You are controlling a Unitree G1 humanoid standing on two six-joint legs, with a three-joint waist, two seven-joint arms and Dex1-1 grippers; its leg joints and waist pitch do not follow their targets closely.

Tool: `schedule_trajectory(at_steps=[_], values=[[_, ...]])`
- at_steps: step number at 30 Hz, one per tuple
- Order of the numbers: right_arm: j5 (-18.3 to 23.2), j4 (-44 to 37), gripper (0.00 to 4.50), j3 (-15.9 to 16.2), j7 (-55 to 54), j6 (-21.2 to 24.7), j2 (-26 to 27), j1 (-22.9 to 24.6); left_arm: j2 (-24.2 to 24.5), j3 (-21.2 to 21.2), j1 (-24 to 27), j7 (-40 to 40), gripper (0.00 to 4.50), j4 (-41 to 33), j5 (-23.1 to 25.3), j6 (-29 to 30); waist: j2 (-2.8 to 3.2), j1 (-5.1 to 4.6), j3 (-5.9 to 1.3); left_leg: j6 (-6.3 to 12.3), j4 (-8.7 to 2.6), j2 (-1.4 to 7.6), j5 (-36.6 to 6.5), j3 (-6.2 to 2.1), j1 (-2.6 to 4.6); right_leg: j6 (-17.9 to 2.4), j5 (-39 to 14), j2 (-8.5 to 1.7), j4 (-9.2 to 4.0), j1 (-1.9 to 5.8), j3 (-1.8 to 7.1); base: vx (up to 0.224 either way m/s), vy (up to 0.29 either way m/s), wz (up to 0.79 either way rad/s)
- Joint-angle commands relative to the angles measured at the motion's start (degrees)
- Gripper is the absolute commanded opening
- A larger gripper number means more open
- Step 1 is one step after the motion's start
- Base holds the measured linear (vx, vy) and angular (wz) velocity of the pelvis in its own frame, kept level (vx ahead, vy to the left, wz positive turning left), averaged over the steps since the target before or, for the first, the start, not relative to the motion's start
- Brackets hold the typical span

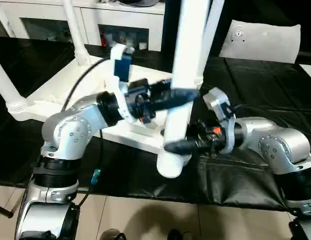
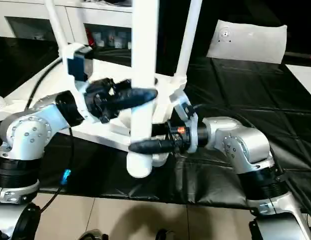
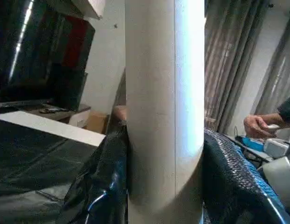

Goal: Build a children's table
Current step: Pick table leg

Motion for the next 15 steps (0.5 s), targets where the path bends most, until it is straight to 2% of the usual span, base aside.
schedule_trajectory(at_steps=[1,8,13,15], values=[[-2.0,1.0,3.33,1.1,1.7,-2.3,-0.7,-1.5,0.0,-1.1,-1.7,-0.9,1.82,-1.3,-1.0,0.8,0.08,0.27,-5.17,2.64,-3.68,0.68,-4.9,0.48,-0.28,1.5,-27.8,-3.56,-4.94,4.91,2.51,0.0,0.0,0.0],[-3.3,1.2,3.41,1.8,4.1,-6.2,-0.1,-1.4,-0.5,-2.1,-2.1,-1.9,1.82,-1.4,-1.2,1.2,-0.06,0.29,-5.15,2.72,-3.67,0.74,-4.9,0.48,-0.31,1.1,-27.7,-3.57,-4.83,4.92,2.6,0.0,0.0,0.0],[-3.9,1.6,3.41,2.4,5.3,-6.9,-0.2,-1.4,-0.9,-2.2,-2.4,-2.1,1.82,-1.4,-1.4,1.3,0.03,0.23,-5.15,2.91,-3.7,0.83,-4.8,0.46,-0.26,0.4,-27.1,-3.56,-4.74,4.97,2.65,0.0,0.0,0.0],[-3.6,1.8,3.06,2.5,5.8,-6.4,-0.1,-1.4,-1.1,-2.5,-2.6,-2.2,1.82,-1.3,-1.3,1.2,-0.06,0.26,-5.15,2.94,-3.71,0.83,-4.7,0.46,-0.29,0.3,-27.1,-3.58,-4.73,4.99,2.67,0.0,0.0,0.0]])
